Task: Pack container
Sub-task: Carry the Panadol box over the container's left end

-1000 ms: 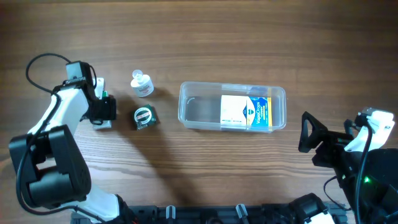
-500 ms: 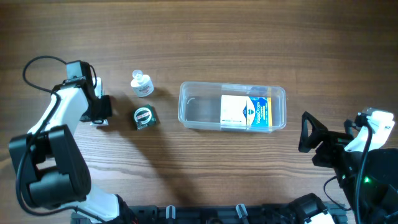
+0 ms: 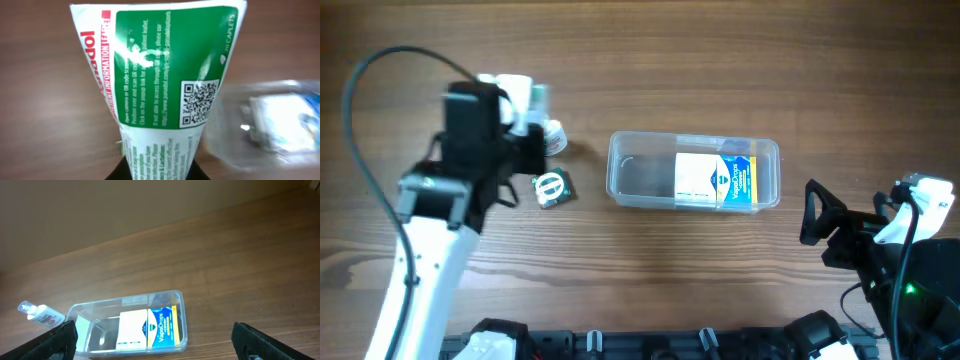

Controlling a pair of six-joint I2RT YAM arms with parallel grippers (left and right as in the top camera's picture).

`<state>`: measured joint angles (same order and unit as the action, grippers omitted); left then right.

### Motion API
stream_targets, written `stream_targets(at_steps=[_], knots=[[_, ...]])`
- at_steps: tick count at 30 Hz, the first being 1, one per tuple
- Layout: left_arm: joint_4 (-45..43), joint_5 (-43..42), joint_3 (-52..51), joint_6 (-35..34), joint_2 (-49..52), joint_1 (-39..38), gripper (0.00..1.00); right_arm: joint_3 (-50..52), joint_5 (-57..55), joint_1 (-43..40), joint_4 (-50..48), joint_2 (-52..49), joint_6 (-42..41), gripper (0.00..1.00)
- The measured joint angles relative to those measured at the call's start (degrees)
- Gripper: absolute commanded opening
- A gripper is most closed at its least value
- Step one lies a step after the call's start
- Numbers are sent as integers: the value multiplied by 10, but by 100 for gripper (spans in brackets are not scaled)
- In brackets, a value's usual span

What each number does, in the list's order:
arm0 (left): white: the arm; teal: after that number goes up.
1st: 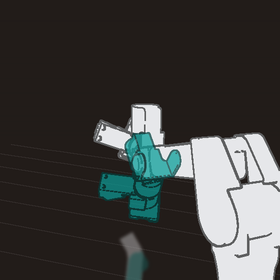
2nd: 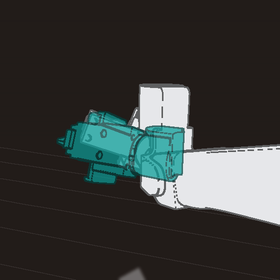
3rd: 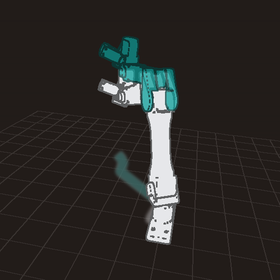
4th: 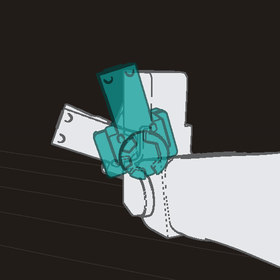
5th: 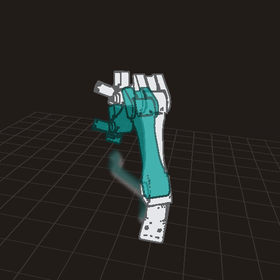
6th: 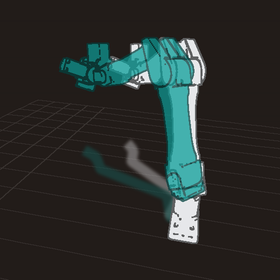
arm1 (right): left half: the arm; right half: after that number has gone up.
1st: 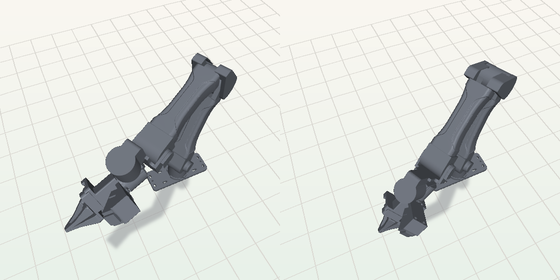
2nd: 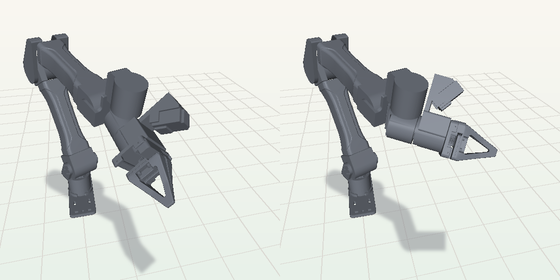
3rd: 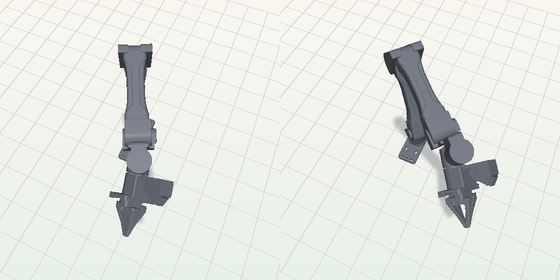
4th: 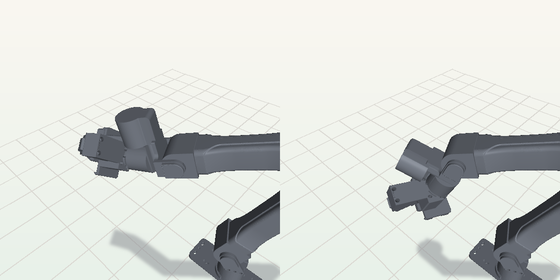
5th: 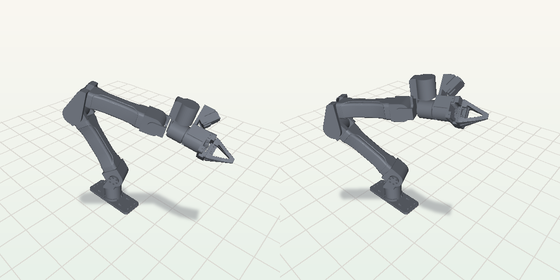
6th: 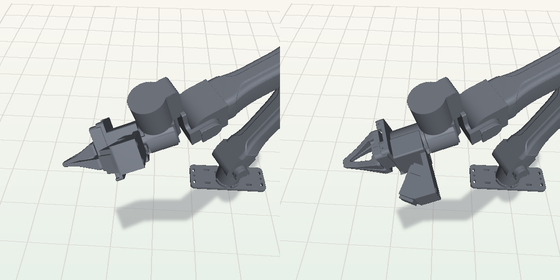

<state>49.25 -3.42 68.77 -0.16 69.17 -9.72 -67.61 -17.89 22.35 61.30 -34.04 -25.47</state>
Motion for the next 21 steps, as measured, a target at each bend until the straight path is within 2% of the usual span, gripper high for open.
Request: stream_targets(at_steps=[4,6,7,9,10,16,17,19,21], knots=[[-30,-10,0,4,9,-123,15,0,0,0,0,0,0,100],[-48,-12,0,29,34,-189,16,0,0,0,0,0,0,100],[-52,-12,0,47,48,-207,20,0,0,0,0,0,0,100],[-63,-12,1,84,82,-240,26,0,0,0,0,0,0,100],[-65,-12,2,115,111,-258,26,0,0,0,0,0,0,100],[-112,-10,2,221,265,-284,17,0,0,0,0,0,0,100],[-116,-10,2,227,279,-284,21,0,0,0,0,0,0,100],[-123,-8,2,241,300,-284,36,0,0,0,0,0,0,100],[-124,0,2,272,310,-284,39,0,0,0,0,0,0,100]])
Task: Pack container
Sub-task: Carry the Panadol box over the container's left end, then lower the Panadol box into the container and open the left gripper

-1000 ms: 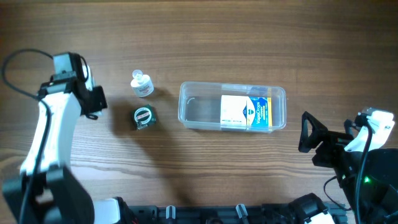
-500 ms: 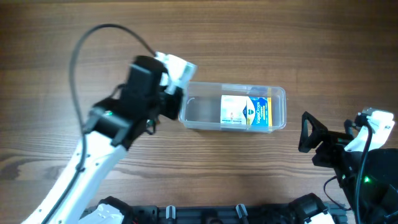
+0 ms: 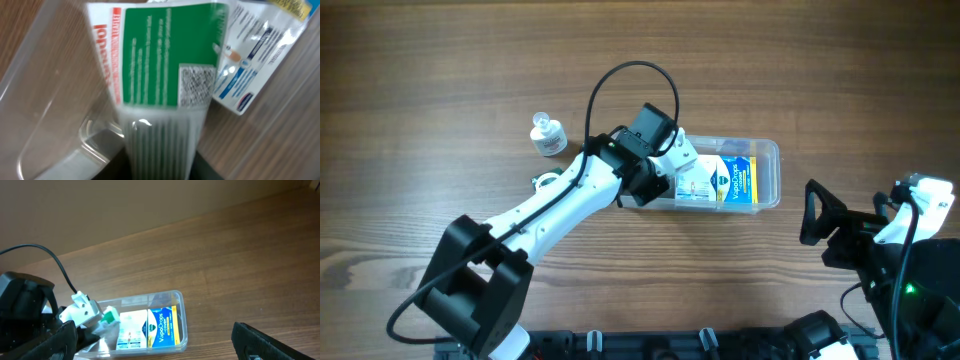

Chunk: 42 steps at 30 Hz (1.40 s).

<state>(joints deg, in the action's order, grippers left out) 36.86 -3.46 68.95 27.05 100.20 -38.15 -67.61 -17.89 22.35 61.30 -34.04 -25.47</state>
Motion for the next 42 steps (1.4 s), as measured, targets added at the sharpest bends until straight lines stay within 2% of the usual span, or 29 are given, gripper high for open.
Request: stream_targets(at_steps=[7,10,11,13,14,17,19,24,27,30,34,42], knots=[[-1,91,0,129,1,0,43,0,0,0,0,0,0,100],[-6,111,0,147,1,0,44,0,0,0,0,0,0,100],[-6,115,0,146,1,-1,38,0,0,0,0,0,0,100],[-5,122,0,133,1,-7,14,0,0,0,0,0,0,100],[-6,122,0,116,1,-14,6,0,0,0,0,0,0,100],[-9,122,0,55,1,-32,4,0,0,0,0,0,0,100],[-9,115,0,-29,1,-40,4,0,0,0,0,0,0,100],[-7,96,0,-292,1,-39,4,0,0,0,0,0,0,100],[-10,96,0,-377,6,-38,4,0,0,0,0,0,0,100],[-29,96,0,-435,52,-36,4,0,0,0,0,0,0,100],[-37,96,10,-478,90,-31,4,0,0,0,0,0,0,100],[-52,94,24,-504,103,-22,8,0,0,0,0,0,0,100]])
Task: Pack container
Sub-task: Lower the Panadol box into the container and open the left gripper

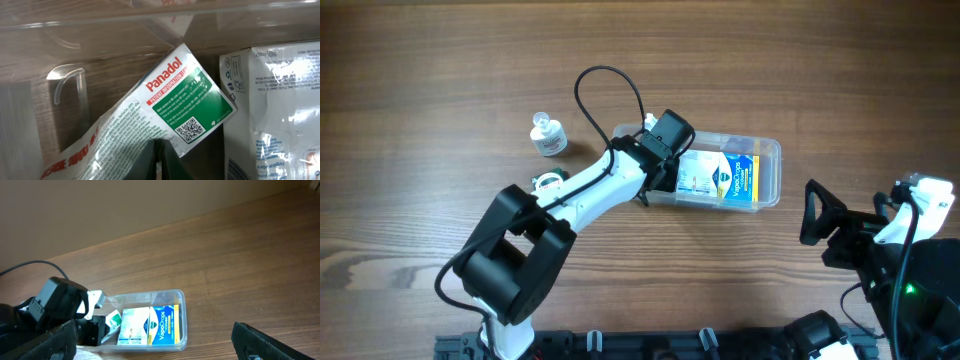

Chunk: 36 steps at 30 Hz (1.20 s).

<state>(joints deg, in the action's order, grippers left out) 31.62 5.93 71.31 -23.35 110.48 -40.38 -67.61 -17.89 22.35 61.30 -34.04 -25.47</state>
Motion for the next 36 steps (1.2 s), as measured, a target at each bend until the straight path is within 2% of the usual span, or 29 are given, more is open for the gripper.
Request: stream_targets(at_steps=[5,11,18,25,36], knots=[[16,6,-7,-1,-31,2,10,0,0,0,0,0,0,100],[66,66,-10,-2,-92,8,13,0,0,0,0,0,0,100],[68,75,-11,-3,-33,41,13,0,0,0,0,0,0,100],[64,61,1,-1,-23,42,11,0,0,0,0,0,0,100],[64,40,2,-1,-48,40,17,0,0,0,0,0,0,100]])
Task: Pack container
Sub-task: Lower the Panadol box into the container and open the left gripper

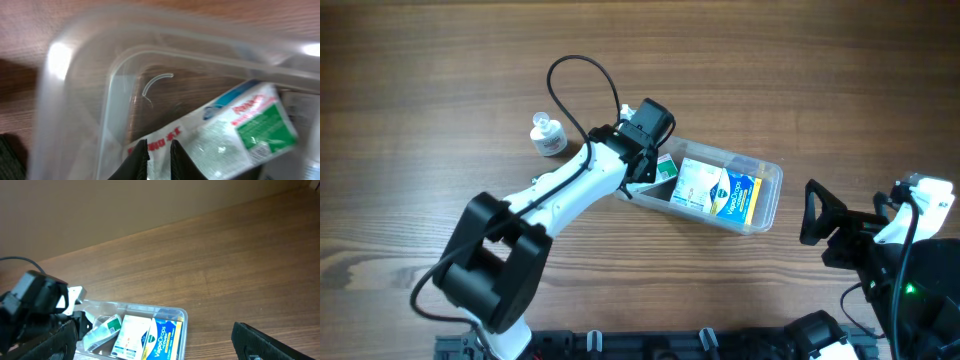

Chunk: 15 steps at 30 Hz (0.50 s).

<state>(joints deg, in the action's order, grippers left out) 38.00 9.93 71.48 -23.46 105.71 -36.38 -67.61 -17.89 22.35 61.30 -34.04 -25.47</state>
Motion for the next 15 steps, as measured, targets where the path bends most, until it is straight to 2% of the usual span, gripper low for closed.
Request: stream_targets(at_steps=[15], knots=[[-1,4,-6,0,-9,-42,19,0,0,0,0,0,0,100]])
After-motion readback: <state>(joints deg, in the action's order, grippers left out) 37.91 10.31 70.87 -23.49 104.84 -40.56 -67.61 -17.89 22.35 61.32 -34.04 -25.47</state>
